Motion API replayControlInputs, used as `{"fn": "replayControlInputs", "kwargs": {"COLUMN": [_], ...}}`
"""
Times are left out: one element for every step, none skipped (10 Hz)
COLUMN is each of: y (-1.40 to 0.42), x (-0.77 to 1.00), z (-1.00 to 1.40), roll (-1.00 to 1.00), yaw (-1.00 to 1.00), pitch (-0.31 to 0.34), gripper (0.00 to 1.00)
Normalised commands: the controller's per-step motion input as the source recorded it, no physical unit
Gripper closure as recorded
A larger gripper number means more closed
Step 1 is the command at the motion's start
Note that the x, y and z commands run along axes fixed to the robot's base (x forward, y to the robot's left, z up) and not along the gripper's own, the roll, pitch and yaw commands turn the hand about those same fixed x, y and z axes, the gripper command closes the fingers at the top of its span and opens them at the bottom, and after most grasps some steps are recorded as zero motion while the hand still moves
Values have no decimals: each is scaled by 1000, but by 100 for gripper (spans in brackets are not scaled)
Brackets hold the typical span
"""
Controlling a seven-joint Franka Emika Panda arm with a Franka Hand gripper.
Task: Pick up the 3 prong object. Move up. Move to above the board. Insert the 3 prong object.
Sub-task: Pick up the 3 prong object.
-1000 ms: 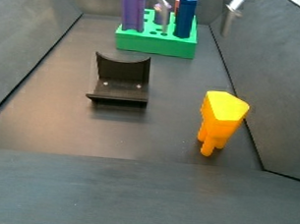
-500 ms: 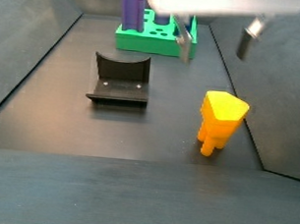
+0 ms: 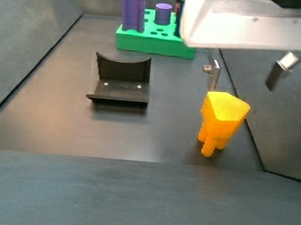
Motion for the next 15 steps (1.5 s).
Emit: {"fn": "replayControlInputs", "kwargs": {"y": [491,414,323,186,91,0,0,0,0,29,0,0,0,-49,-6], "x": [209,140,20,63,146,49,57,209,183,23,0,0,-129,-94,0], "z": [143,0,-286,-303,-277,-206,-114,-146,-283,-446,-529,-486,-349,-246,-234], "roll": [-453,-461,-399,-343,-320,-254,-259,-211,-144,-26,73,76,31,90,100], "yaw": [-40,0,-20,-31,-29,0,0,0,3,3,34,29,0,11,26], "pitch": [0,-13,-151,-140,-103,-70,-74,-27,-43,-104,-131,-160,-179,-124,-77], "gripper": [0,0,0,0,0,0,0,0,0,0,0,0,0,0,0]}}
